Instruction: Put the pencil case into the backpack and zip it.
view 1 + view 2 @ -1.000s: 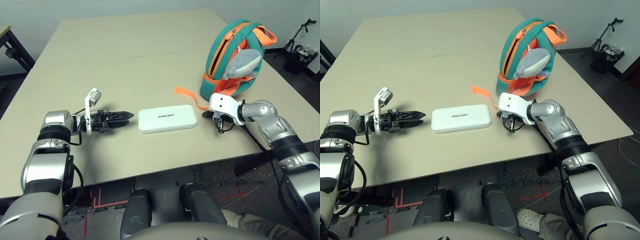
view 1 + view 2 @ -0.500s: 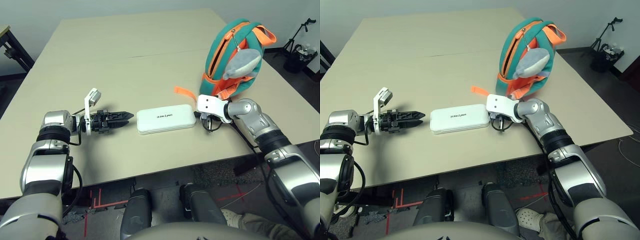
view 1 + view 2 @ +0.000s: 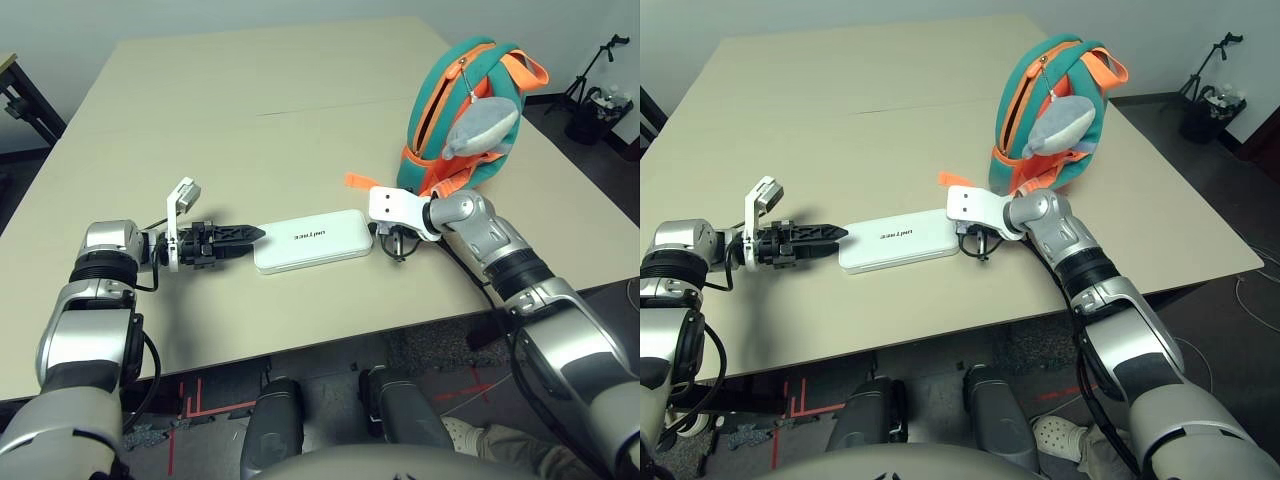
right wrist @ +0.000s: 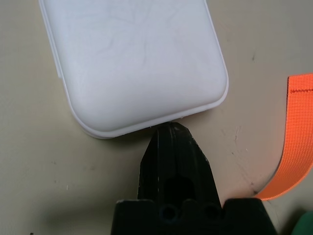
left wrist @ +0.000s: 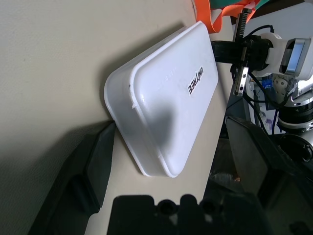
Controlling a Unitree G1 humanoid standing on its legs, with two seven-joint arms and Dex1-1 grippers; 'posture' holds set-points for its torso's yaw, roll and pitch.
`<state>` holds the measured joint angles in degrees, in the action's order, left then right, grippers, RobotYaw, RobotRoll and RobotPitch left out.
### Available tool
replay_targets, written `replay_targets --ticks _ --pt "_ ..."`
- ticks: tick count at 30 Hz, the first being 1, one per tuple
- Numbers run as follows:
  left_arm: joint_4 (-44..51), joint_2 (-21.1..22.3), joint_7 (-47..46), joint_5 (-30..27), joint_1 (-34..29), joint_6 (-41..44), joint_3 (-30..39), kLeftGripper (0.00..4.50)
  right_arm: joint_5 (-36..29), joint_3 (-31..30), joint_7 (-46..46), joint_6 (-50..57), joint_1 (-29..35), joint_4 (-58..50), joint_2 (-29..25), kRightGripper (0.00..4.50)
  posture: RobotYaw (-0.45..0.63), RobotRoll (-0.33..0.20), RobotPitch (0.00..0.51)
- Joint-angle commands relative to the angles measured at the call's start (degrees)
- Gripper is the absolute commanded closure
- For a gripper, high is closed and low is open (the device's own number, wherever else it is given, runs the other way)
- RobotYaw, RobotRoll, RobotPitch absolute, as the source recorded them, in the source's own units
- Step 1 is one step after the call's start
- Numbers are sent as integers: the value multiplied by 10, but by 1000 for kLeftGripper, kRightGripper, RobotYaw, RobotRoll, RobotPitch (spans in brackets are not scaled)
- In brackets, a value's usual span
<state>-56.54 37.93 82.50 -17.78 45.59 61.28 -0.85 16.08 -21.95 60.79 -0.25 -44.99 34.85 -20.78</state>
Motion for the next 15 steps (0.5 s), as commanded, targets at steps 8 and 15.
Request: replay_targets --ticks 8,15 --pt "1 3 13 9 -1 33 -33 0 -3 -8 37 -25 -3 -7 -33 4483 -52 0 90" --pt "7 12 23 10 -1 43 -46 0 -6 -1 43 -29 3 -3 -67 4483 -48 0 89"
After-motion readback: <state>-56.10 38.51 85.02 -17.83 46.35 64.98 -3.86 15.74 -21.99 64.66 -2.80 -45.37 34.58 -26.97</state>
